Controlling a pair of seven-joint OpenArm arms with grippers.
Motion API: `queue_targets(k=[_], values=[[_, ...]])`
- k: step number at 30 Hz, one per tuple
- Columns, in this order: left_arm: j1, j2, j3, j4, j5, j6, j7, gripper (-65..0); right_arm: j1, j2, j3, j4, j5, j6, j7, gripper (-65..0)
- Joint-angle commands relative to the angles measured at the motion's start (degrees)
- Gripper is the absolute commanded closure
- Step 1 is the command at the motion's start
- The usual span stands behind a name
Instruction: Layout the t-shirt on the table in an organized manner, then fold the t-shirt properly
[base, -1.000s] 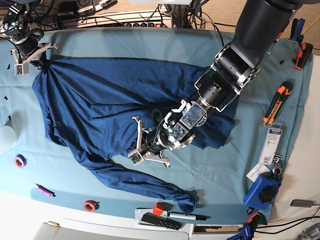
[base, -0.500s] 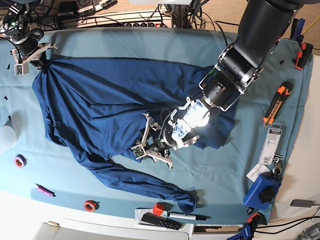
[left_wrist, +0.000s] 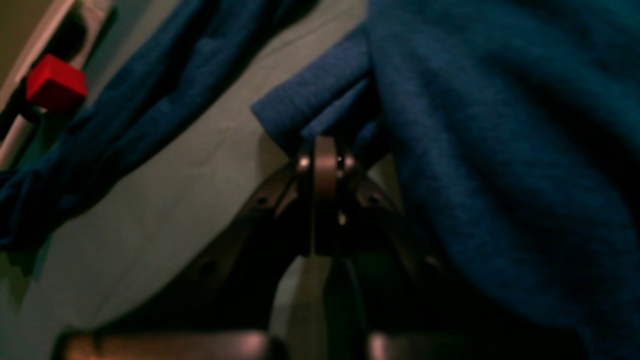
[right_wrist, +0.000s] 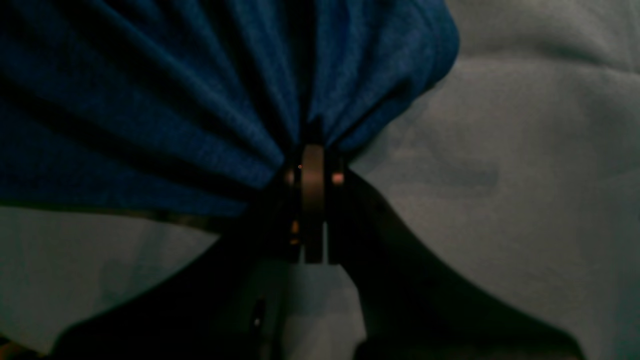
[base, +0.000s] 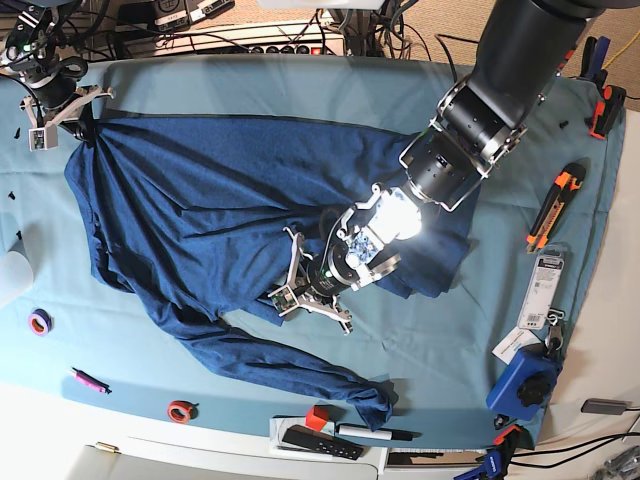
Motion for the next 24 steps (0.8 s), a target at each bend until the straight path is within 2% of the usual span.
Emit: queue_targets(k=[1, 3, 7, 13, 18, 24], values=[[-2.1, 0.5, -0.3, 0.9, -0.3, 0.2, -1.5, 0.0, 0.0, 1.0, 0.5, 0.9, 0.7, -0.1, 1.0, 0.0], [-2.7, 0.5, -0.3, 0.9, 0.3, 0.5, -1.5, 0.0, 0.0, 1.0, 0.5, 0.9, 0.7, -0.1, 1.0, 0.0], [-4.8, 0.3, -0.3, 0.9, 1.9, 4.6, -1.0, 0.0, 0.0, 1.0, 0.5, 0.9, 0.7, -0.1, 1.0, 0.0], [-9.3, -0.8, -0.3, 0.9, 1.7, 5.2, 0.7, 0.0, 0.0, 1.0, 0.5, 0.9, 0.7, -0.1, 0.6, 0.0], [-12.2, -3.4, -0.3, 0.9, 1.7, 7.1, 0.7, 0.0, 0.0, 1.0, 0.5, 0.9, 0.7, -0.1, 0.2, 0.0], [-14.5, -7.8, -0.3, 0.9, 1.7, 7.3, 0.7, 0.0, 0.0, 1.0, 0.5, 0.9, 0.7, -0.1, 0.2, 0.0]])
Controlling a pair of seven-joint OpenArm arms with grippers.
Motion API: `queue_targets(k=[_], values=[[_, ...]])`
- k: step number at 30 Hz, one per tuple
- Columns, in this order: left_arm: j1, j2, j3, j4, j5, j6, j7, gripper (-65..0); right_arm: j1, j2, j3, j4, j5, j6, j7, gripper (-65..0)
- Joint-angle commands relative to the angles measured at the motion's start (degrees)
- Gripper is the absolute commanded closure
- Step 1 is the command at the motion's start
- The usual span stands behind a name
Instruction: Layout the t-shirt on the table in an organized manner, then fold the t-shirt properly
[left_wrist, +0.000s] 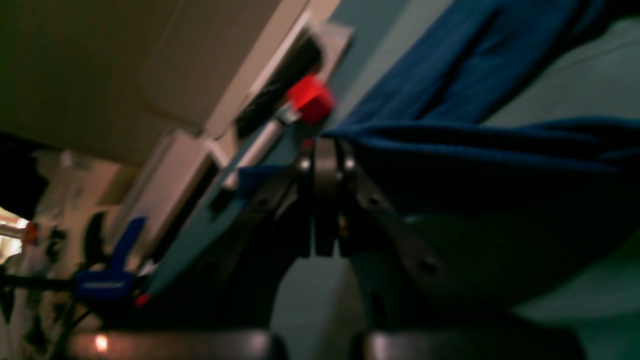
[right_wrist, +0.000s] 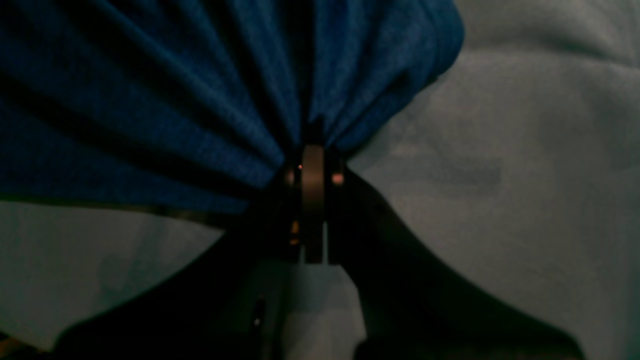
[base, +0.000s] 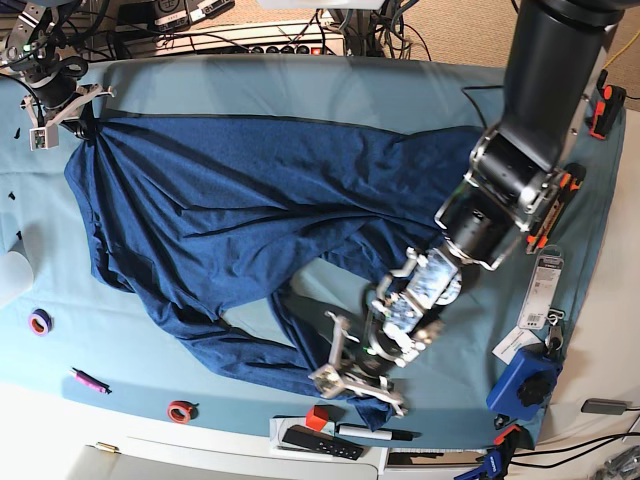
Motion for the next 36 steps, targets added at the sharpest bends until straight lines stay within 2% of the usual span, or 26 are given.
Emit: queue_targets(k=[1, 10, 13, 18, 27, 29, 33, 36], values=[[-3.0, -0.9, -0.4, 0.9, -0.1, 1.0, -1.1, 0.0, 0.0, 1.0, 0.5, 0.9, 0.7, -0.1, 1.0, 0.0], [-6.8, -8.9, -0.4, 0.9, -0.1, 1.2, -1.1, 0.0, 0.0, 1.0, 0.5, 0.9, 0.7, -0.1, 0.8, 0.0], [-8.2, -11.4, -0.4, 0.9, -0.2, 2.9, -1.0, 0.0, 0.0, 1.0, 0.5, 0.9, 0.7, -0.1, 0.8, 0.0], [-10.6, -15.5, -0.4, 0.9, -3.9, 4.0, -1.0, 0.0, 0.0, 1.0, 0.5, 0.9, 0.7, -0.1, 0.8, 0.0], [-16.3, -20.2, -0.4, 0.9, -5.9, 3.8, -1.1, 0.0, 0.0, 1.0, 0.5, 0.9, 0.7, -0.1, 0.7, 0.0], [-18.2, -21.1, -0.4, 0.9, -7.3, 2.9, -1.1, 0.0, 0.0, 1.0, 0.5, 0.9, 0.7, -0.1, 0.7, 0.0], [-21.9, -23.3, -0.4, 0.9, -11.9, -2.7, -1.0, 0.0, 0.0, 1.0, 0.5, 0.9, 0.7, -0.1, 0.7, 0.0], [-23.3, -25.0, -0.4, 0.9, -16.1, -5.5, -1.1, 0.0, 0.0, 1.0, 0.5, 0.9, 0.7, -0.1, 0.7, 0.0]])
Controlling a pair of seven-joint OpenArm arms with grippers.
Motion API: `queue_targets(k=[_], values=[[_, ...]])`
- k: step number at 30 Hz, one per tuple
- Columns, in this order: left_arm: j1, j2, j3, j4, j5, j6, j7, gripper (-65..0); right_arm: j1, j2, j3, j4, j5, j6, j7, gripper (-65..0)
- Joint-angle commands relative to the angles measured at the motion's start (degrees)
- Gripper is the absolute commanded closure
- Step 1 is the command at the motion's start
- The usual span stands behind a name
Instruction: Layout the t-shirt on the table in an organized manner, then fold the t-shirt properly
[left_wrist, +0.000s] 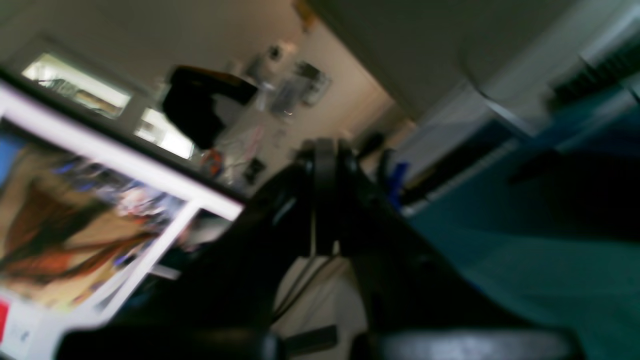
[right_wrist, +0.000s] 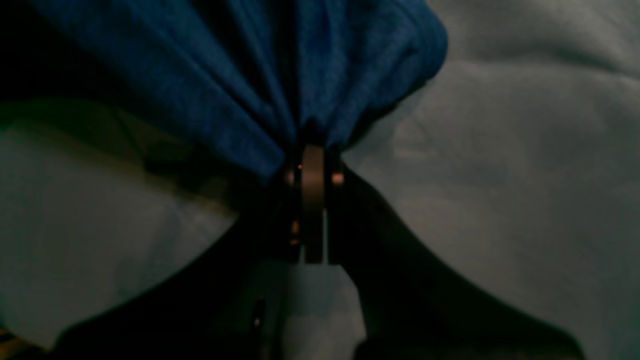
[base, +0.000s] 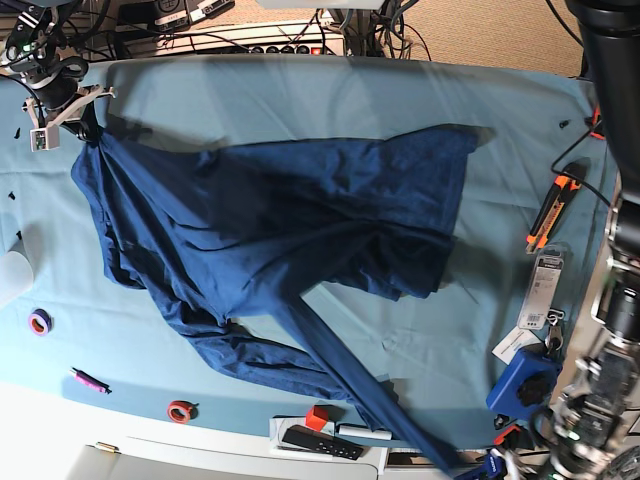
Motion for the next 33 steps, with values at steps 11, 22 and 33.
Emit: queue_targets(k=[11, 22, 33], values=[[3.0, -1.0, -0.5, 0.6, -7.2, -4.6, -1.1, 0.0, 1.6, 1.0, 0.5, 0.9, 0.5, -0.2, 0.6, 0.0], [19.0, 5.3, -0.5, 3.0, -7.1, -6.5, -2.3, -18.3, 2.7, 1.0, 0.5, 0.9, 0.5, -0.2, 0.5, 0.0], [33.5, 6.8, -0.5, 21.6, -2.9, -7.1, 6.5, -20.5, 2.7, 1.0, 0.5, 0.9, 0.5, -0.2, -0.7, 0.0]])
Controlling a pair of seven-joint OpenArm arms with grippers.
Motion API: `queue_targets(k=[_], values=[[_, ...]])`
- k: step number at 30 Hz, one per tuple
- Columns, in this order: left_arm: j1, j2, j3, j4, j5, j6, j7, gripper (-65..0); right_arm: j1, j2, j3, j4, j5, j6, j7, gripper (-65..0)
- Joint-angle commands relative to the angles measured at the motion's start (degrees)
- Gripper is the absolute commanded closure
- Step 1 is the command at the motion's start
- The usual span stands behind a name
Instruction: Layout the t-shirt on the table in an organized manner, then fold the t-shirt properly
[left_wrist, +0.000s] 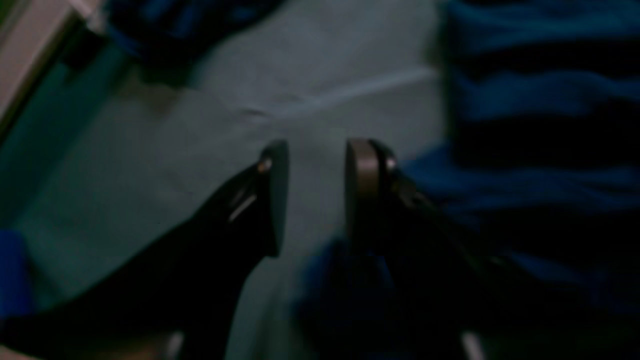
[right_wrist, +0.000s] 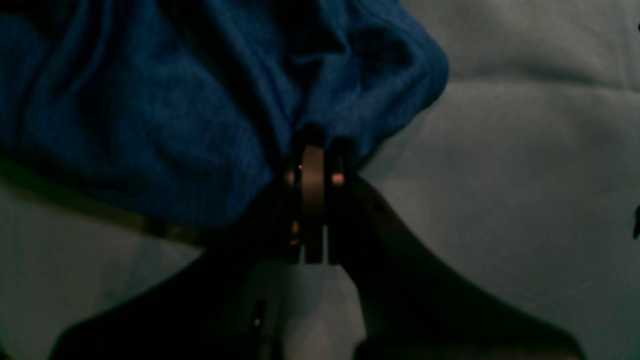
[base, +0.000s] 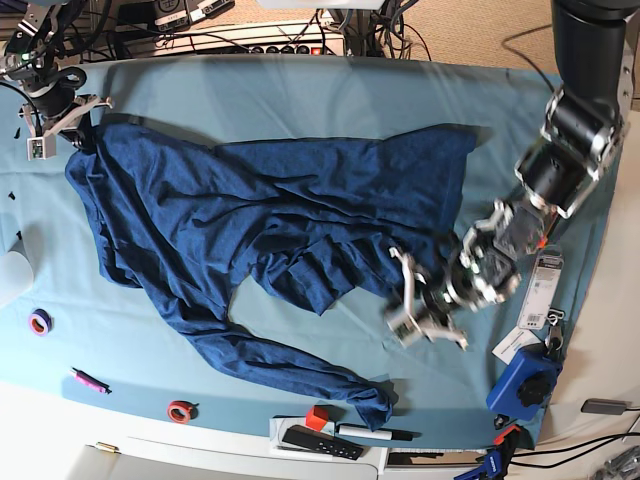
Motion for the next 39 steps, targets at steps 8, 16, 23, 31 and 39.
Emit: queue_targets(k=[8, 16, 23, 31, 39], values=[[5.9, -0.5, -0.5, 14.4, -2.8, -8.4, 5.2, -26.6, 0.0, 1.0, 0.5, 0.9, 0.9, 0.1, 1.0, 0.0], [13.2, -0.5, -0.5, 20.7, -2.2, -8.7, 6.5, -26.7, 0.0, 1.0, 0.5, 0.9, 0.9, 0.1, 1.0, 0.0], [15.6, -0.6, -0.5, 20.8, 4.8, -8.6, 6.5, -26.7, 0.0, 1.0, 0.5, 0.9, 0.9, 0.1, 1.0, 0.0], [15.6, -6.0, -0.5, 23.3, 4.0, -9.6, 8.1, -29.6, 0.0, 1.0, 0.5, 0.9, 0.9, 0.1, 1.0, 0.0], [15.6, -14.8, -0.5, 33.0, -7.1, -6.9, 15.7, -31.0, 0.0, 1.0, 0.5, 0.9, 0.9, 0.1, 1.1, 0.0]])
